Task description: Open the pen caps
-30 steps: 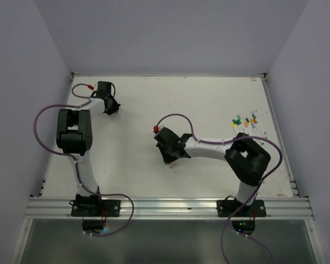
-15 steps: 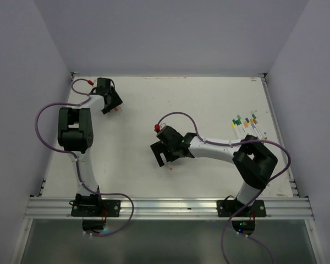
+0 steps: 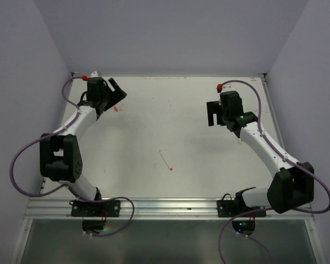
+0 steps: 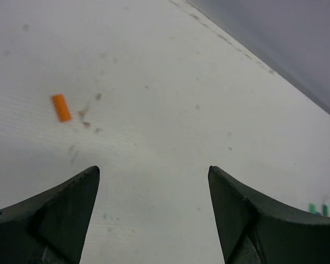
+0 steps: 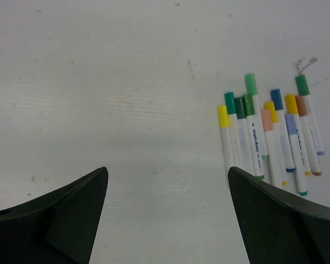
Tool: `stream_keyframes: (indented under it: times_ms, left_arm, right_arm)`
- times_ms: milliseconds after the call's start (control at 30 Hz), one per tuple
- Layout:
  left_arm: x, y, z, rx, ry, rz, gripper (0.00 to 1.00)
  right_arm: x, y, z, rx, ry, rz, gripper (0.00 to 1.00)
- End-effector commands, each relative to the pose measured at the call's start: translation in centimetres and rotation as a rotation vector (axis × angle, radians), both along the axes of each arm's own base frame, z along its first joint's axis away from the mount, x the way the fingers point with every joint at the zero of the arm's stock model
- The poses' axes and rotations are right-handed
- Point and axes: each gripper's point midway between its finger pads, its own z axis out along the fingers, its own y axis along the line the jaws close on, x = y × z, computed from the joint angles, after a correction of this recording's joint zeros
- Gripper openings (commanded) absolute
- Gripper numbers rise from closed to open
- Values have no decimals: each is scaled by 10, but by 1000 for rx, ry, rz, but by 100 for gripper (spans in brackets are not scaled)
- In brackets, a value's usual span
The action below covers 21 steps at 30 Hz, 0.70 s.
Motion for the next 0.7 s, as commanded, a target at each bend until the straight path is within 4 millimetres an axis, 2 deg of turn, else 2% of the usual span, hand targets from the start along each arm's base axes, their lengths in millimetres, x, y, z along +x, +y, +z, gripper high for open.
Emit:
stream_keyframes:
  times_ms: [0,33,67,100,200,267,333,433,500,667]
  left_arm:
    - [-15,-61,39,-224,-178,-184,82]
    - [-16,-72,58,-274,-267,-224,82]
    - [-32,-86,56,-293,-282,-259,82]
    - [-35,-93,65,-305,-325,-285,82]
    - [-54,-117,72,-319,-347,-345,82]
    - [-67,-134,74,-329,-353,-390,81]
    - [-76,-147,80,-355,-378,-424,81]
    - [-87,-159,76,-372,-379,-459,80]
    - [-89,-162,74,-367,-375,-473,80]
    - [-94,-162,79,-356,-395,-484,80]
  right_arm:
    - [-1,-45,-33,-85,124,-47,94]
    - [1,-44,-44,-58,151,-36,91]
    - [4,-49,-48,-36,158,-39,85]
    - [7,-51,-55,-26,165,-43,84]
    - [9,-75,-81,-35,234,-113,82]
    - [7,-78,-103,-19,301,-104,76]
    - [7,-77,-113,-17,326,-101,74]
    - [4,-73,-126,-2,352,-87,65]
    - [2,-74,-130,-3,356,-89,56]
    - [2,-78,-132,-22,337,-76,54]
